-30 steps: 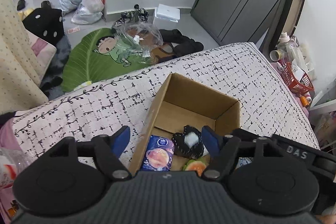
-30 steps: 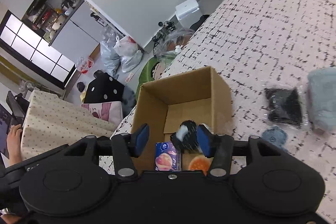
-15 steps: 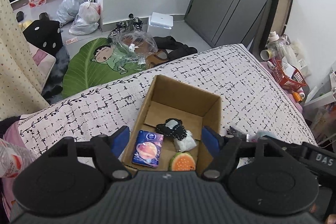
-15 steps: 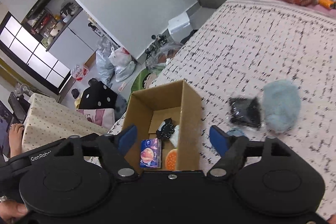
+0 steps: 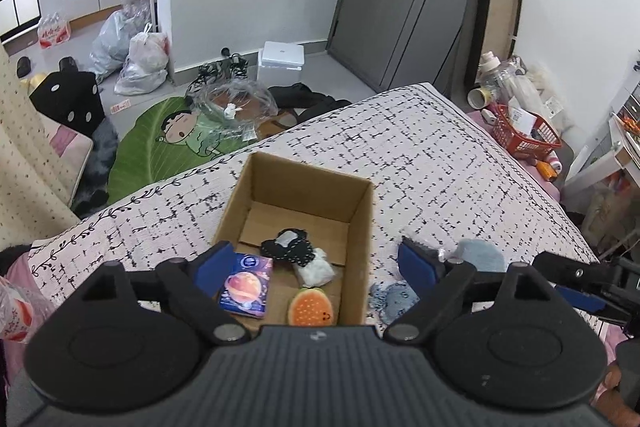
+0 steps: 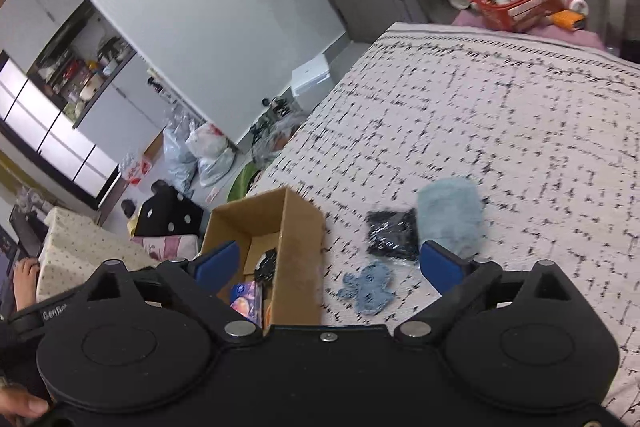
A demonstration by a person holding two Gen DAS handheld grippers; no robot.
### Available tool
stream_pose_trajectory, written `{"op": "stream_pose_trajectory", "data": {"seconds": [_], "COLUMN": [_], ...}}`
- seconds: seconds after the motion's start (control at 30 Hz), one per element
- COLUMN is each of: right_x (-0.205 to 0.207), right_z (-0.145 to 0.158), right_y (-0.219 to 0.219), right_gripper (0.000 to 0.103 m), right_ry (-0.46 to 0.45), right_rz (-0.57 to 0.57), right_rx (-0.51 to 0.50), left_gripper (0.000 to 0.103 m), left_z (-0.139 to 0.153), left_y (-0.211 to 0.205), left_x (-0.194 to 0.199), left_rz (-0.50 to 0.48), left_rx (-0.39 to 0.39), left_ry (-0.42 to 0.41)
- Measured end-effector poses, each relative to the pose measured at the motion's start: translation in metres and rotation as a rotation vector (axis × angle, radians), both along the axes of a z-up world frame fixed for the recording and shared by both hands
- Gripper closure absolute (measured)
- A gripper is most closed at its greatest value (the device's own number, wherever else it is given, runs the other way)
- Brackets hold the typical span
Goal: Organize soft objects
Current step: 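Lift both grippers away from the box, then move the right gripper to the grey fluffy plush while the left gripper moves to the black bag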
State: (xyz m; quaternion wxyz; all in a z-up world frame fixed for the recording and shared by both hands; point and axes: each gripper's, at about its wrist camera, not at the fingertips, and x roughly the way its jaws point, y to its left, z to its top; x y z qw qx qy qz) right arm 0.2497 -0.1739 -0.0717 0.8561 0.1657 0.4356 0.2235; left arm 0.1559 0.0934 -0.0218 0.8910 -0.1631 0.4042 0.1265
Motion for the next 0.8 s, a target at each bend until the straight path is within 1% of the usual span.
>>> {"op": "stream_pose_trajectory", "data": {"seconds": [0.07, 0.13, 0.33, 0.57, 0.8], "right_x": [-0.002, -0.002, 0.001, 0.003, 0.007], "right_z": [0.003, 0.002, -0.005, -0.005, -0.010], "right_y": [-0.006, -0.013, -0.034, -0.055, -0.075], "right_gripper": [0.000, 0.000, 0.000, 0.000, 0.000], "right_ry": [-0.017, -0.023, 0.001, -0.003, 0.015], "right_rz": [-0.020, -0.025, -0.061, -0.089, -0.131], "right_rx": [-0.012, -0.018, -0.018, 0.015, 0.046], "left_gripper": [0.015, 0.015, 0.014, 0.015, 0.014], "left_z": [0.001, 0.002, 0.000, -0.005, -0.015], "left_y": [-0.007, -0.014, -0.033, -0.058, -0.080], "left_x": [0.001, 0.002, 0.007, 0.013, 0.022], "left_rz": [-0.006, -0.012, -0.033, -0.061, -0.095], "left_rx": [0.001, 0.001, 0.017, 0.031, 0.042], "left_ry": [-0.003, -0.007, -0.008, 0.003, 0.015]}}
